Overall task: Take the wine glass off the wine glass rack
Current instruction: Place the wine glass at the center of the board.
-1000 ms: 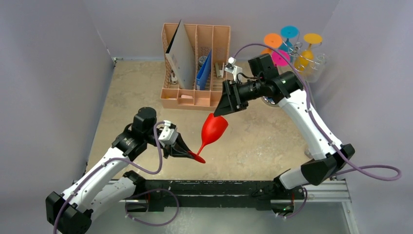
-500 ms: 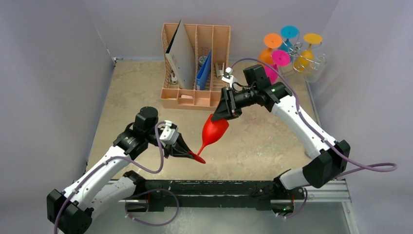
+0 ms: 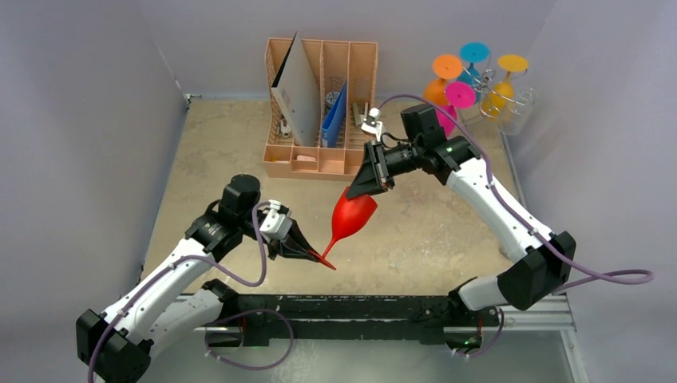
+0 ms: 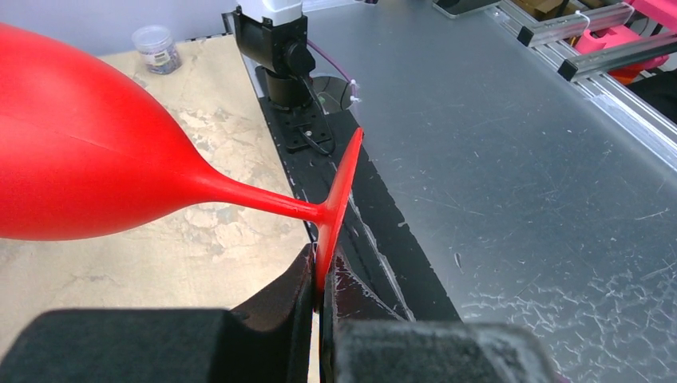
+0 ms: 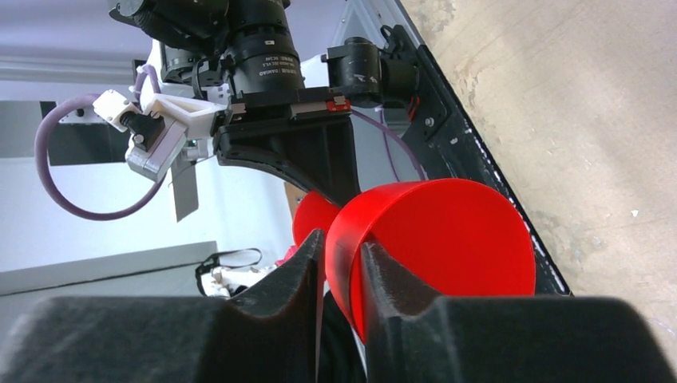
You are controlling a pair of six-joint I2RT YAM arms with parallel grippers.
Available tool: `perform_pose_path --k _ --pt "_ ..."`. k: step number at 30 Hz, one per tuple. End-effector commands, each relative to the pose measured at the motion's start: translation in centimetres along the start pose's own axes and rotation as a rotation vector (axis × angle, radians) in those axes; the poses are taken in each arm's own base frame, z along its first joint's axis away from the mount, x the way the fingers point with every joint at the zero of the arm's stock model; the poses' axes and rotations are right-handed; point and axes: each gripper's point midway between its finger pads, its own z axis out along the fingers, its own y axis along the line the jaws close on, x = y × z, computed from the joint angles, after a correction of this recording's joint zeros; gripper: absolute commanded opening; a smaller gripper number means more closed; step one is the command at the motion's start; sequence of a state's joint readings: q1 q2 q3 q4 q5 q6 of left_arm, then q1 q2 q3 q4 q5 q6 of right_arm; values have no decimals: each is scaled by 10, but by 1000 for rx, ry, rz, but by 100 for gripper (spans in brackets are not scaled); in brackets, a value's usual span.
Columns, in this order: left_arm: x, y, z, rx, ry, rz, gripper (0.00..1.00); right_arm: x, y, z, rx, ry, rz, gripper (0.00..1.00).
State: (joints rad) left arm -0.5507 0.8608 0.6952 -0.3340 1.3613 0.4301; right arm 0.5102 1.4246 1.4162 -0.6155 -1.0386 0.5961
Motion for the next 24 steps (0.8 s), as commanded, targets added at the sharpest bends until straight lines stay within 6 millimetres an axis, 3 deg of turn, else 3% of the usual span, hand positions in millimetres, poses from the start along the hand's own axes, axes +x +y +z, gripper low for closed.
perform_pose_path --k 1,6,13,15,17,24 --pt "-8 1 -1 4 -3 34 0 10 29 -11 -50 -3 -56 18" --pt "-8 3 -1 -15 5 44 0 11 35 -15 -57 -11 -74 0" --pt "-17 11 -3 -59 4 68 3 10 42 -19 -48 -47 -101 0" --pt "-17 13 -3 -71 6 59 9 11 41 -19 -40 -49 -100 0" --pt "-19 14 -3 -75 3 56 23 14 38 -19 -25 -47 -100 0" --pt "-25 14 -3 -76 2 6 29 20 25 -22 49 -66 -134 0"
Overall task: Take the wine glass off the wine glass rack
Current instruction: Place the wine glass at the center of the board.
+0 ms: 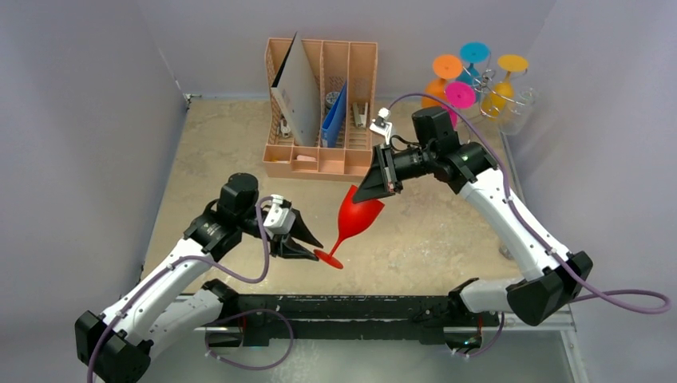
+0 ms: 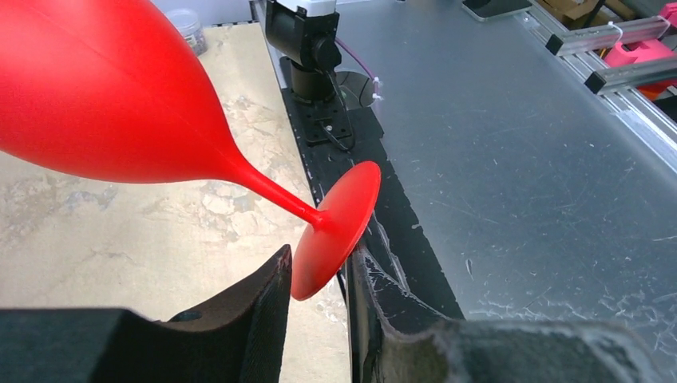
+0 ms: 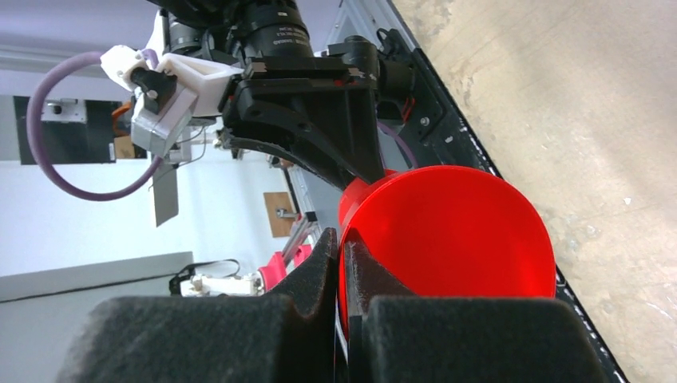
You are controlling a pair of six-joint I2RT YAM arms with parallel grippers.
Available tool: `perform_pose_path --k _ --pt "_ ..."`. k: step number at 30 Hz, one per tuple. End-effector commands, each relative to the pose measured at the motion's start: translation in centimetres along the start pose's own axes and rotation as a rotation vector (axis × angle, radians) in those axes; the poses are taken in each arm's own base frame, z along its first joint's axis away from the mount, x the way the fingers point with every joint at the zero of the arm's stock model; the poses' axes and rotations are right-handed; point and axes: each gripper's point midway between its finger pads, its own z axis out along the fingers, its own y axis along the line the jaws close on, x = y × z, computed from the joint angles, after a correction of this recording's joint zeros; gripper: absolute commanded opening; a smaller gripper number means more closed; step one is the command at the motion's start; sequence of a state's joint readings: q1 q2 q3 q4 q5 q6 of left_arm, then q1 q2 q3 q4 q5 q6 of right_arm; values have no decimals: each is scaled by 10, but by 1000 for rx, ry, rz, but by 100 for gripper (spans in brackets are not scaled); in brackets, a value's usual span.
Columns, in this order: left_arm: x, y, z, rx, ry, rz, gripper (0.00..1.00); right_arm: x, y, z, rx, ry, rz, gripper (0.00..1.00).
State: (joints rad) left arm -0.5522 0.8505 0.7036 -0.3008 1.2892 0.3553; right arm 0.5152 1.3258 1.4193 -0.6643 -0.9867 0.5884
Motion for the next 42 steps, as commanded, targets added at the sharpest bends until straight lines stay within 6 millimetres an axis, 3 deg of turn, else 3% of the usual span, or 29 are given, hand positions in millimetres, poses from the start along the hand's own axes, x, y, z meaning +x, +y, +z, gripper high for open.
perform_pose_path --k 1,7,12,15,17,19,22,24,28,31,37,42 --pt "-24 5 -2 -19 -15 26 32 6 5 -8 30 -24 -92 0" --pt "-30 27 -7 -162 19 -40 34 11 -13 -7 157 -49 -181 0" --pt "-33 68 -21 -429 62 -215 36 12 -29 -4 300 -63 -271 0" --pt "-27 98 -46 -681 110 -325 37 7 -40 -4 405 -89 -340 0" --pt "-21 120 -77 -942 112 -400 37 1 -48 -4 491 -113 -390 0" --pt "-12 131 -120 -1237 93 -455 54 -7 -58 -4 601 -130 -443 0" --pt "-5 122 -181 -1603 14 -516 97 -17 -68 0 710 -135 -494 0" --pt "-3 111 -206 -1736 -12 -534 100 -27 -68 10 713 -168 -523 0" --pt "9 105 -220 -1774 68 -612 100 -51 -66 31 724 -225 -572 0" --pt "33 112 -233 -1781 113 -769 100 -69 -67 51 753 -235 -619 0" --pt "53 115 -282 -1813 3 -930 100 -103 -61 84 750 -259 -747 0" --pt "71 115 -289 -1859 -48 -979 99 -116 -64 127 700 -202 -746 0"
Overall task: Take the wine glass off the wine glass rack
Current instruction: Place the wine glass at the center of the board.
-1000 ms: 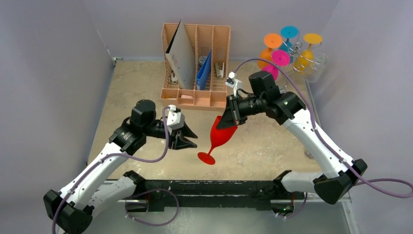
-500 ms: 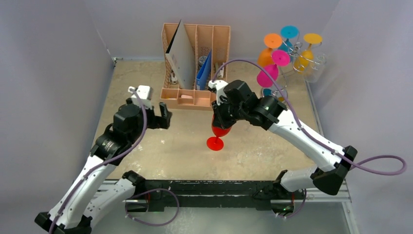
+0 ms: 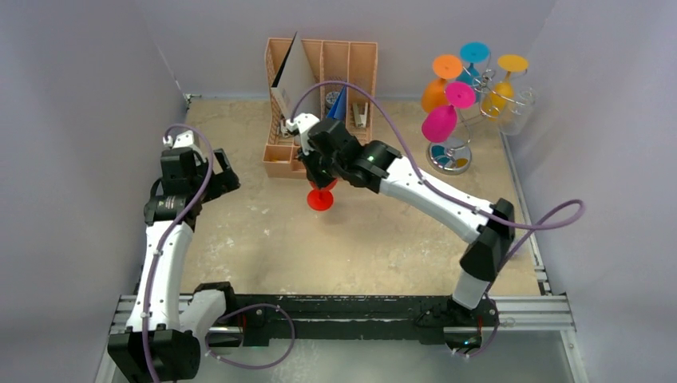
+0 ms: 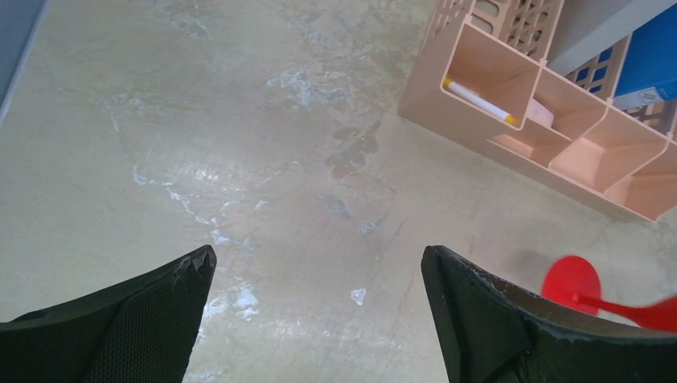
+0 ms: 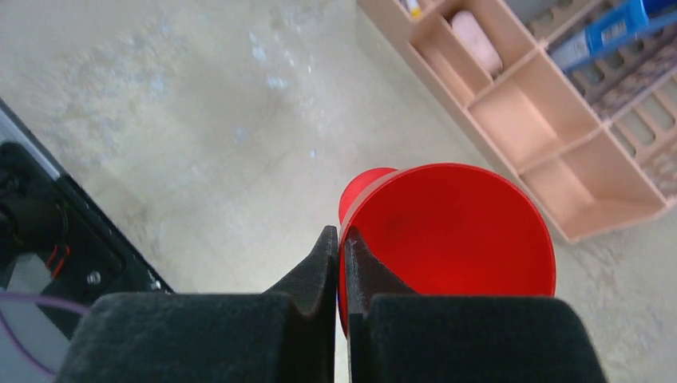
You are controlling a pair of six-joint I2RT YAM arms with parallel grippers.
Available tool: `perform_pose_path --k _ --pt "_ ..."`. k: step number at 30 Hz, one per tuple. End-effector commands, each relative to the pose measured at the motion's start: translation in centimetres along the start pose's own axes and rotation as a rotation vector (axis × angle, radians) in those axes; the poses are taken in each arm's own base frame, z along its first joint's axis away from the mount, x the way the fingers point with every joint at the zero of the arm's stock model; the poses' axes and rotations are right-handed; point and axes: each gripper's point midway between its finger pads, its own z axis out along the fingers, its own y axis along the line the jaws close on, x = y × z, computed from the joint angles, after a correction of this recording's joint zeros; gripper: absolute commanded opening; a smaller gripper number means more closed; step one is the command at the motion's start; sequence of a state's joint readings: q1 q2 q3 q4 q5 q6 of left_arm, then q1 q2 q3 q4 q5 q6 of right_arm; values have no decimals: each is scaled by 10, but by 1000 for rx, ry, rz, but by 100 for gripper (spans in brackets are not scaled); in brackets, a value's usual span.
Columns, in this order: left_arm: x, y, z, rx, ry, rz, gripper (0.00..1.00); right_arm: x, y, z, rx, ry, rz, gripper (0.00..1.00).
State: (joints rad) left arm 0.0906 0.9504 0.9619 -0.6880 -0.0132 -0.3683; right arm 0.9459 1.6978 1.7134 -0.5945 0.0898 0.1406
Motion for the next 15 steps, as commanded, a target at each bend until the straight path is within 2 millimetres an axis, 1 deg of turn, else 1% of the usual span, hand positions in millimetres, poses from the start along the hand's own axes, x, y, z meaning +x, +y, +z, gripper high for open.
perform_pose_path --k 1,3,5,7,8,10,13,15 --pt "14 -8 7 69 -4 -55 99 -42 14 20 -32 -90 -34 0" --pt "21 1 10 33 -9 -69 99 -47 16 34 -24 -87 -26 0" --pt "17 5 5 0 -13 -68 100 -48 18 49 -25 -71 -19 0" --pt "14 12 5 -39 -35 -70 100 -43 18 67 -21 -38 -15 0" --pt "13 14 4 -51 -41 -74 100 -44 20 72 -24 -32 -13 0" --pt "15 15 3 -56 -36 -80 99 -42 23 85 -29 -23 -17 0" --pt "14 17 1 -68 -42 -81 99 -39 19 106 -3 -13 -38 0" --pt "12 20 1 -82 -53 -82 99 -40 16 116 18 -18 -48 0"
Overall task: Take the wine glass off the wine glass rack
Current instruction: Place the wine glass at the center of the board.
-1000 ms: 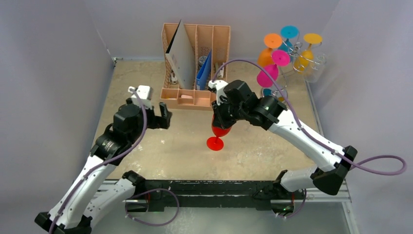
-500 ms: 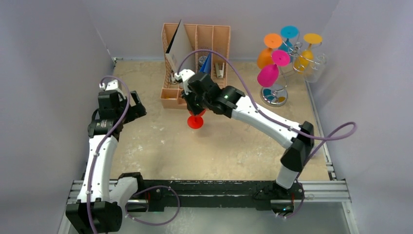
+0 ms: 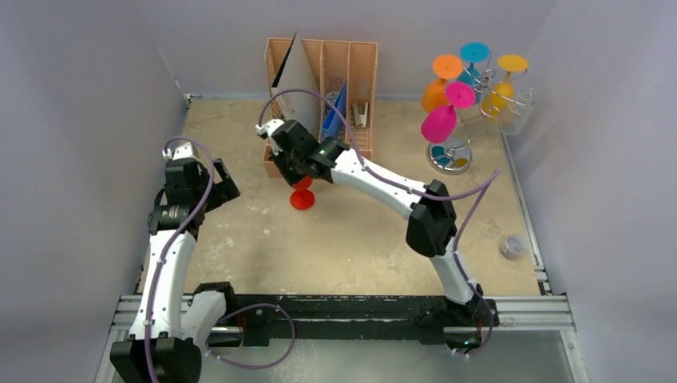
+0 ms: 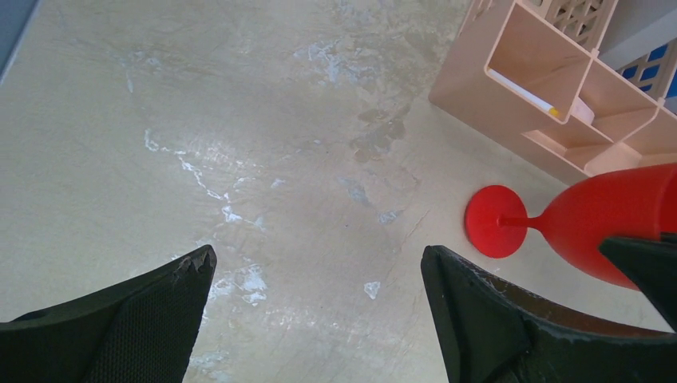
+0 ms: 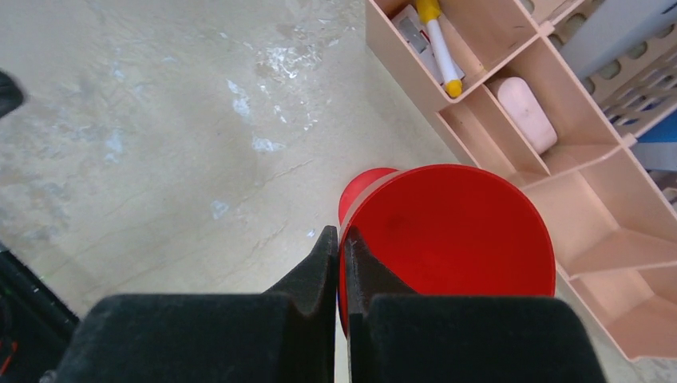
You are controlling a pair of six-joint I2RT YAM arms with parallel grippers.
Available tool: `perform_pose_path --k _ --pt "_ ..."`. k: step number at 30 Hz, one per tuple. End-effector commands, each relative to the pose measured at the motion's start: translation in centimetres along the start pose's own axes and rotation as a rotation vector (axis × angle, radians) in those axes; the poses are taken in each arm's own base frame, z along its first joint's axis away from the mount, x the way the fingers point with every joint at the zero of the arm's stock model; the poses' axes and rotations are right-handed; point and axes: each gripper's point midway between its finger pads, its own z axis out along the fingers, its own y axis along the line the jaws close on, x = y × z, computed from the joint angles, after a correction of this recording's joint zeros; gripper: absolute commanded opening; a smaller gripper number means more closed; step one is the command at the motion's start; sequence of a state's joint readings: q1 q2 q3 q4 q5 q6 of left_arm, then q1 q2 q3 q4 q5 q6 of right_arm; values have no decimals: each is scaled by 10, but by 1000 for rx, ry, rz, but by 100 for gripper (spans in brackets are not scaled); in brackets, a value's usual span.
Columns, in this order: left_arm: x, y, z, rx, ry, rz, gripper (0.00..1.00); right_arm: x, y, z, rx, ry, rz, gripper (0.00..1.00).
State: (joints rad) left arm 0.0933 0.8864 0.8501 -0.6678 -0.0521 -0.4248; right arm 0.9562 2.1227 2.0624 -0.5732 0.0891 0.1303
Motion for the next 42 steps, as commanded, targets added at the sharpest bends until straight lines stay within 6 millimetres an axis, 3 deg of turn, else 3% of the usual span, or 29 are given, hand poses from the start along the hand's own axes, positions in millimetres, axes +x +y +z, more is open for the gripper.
perform_pose_path --k 1,12,21,26,33,42 --pt "-15 4 -4 -31 -64 -26 99 -27 0 2 27 -74 -30 0" --pt "-16 0 -4 -3 -66 -22 97 -32 4 17 23 -105 -38 0" --pt "-16 -2 -2 7 -62 -23 96 -16 2 27 28 -57 -60 0" --pt "-14 -2 -1 6 -55 -23 96 -13 13 24 -36 -44 -66 15" --pt "-14 -2 -1 6 -56 -23 96 -24 17 11 -56 -68 -50 31" --pt "-15 -3 1 6 -56 -20 97 -49 16 -19 -51 -100 -73 42"
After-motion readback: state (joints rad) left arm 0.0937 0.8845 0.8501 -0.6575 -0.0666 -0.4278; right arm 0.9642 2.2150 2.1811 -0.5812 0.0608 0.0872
